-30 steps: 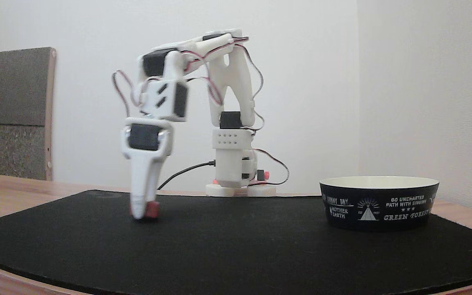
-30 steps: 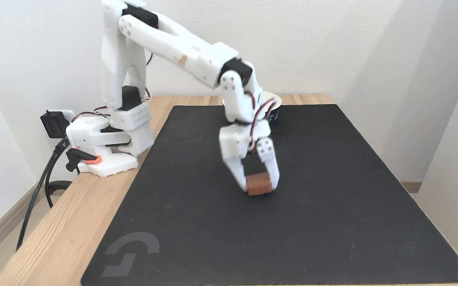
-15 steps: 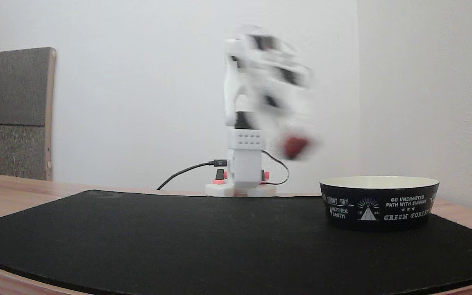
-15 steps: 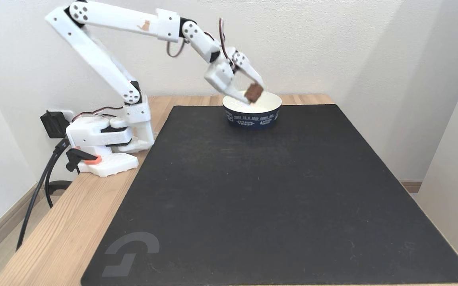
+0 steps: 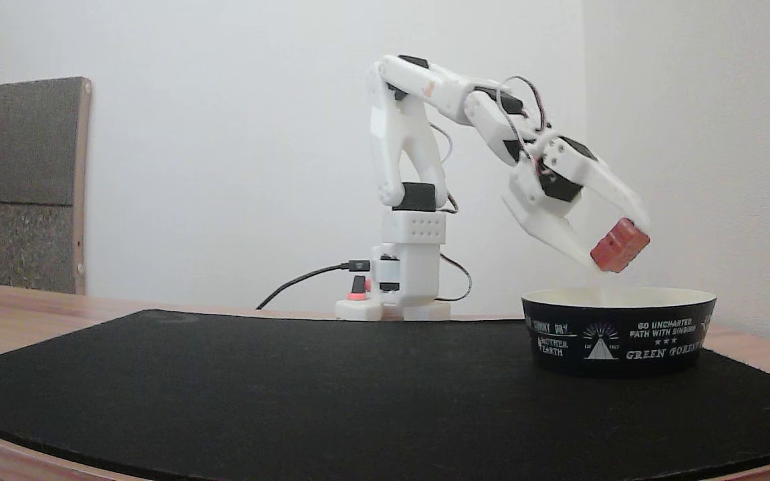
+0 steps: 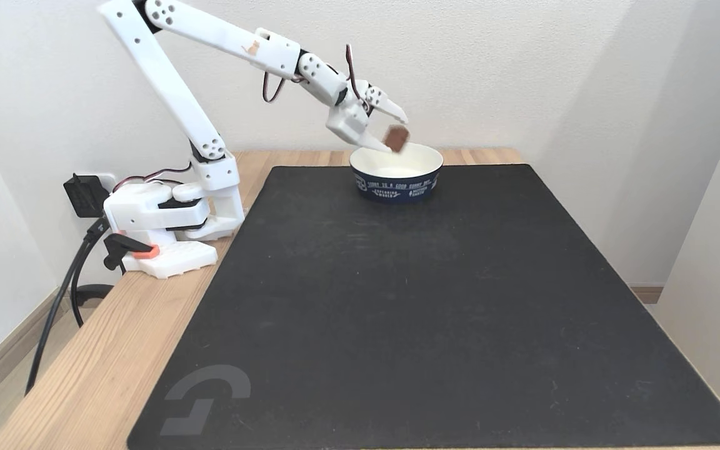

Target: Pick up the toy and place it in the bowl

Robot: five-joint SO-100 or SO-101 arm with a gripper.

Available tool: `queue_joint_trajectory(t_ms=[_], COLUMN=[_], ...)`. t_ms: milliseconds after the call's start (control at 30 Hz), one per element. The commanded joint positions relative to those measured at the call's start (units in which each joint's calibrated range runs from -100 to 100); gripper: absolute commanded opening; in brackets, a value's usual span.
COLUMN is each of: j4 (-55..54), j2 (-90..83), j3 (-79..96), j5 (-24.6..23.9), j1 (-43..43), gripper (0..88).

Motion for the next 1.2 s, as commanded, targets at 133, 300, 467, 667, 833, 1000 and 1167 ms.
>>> queue_joint_trajectory(t_ms=[133, 300, 467, 667, 833, 1000, 1167], j4=[-0.66, -0.07, -0.07, 4.59, 7.55, 13.56, 27.70], j2=[-0.06, -7.57, -28.41, -46.83, -55.67, -64.17, -77.43], j3=[-0.39, 5.02, 23.04, 40.35, 47.20, 49.18, 50.08], j5=[0.40, 0.19, -0.02, -1.63, -6.65, -7.90, -7.48], j1=[5.79, 16.07, 22.01, 20.42, 25.44, 29.04, 28.71], gripper=[25.2, 24.6, 20.6, 5.8, 5.5, 6.0, 6.3])
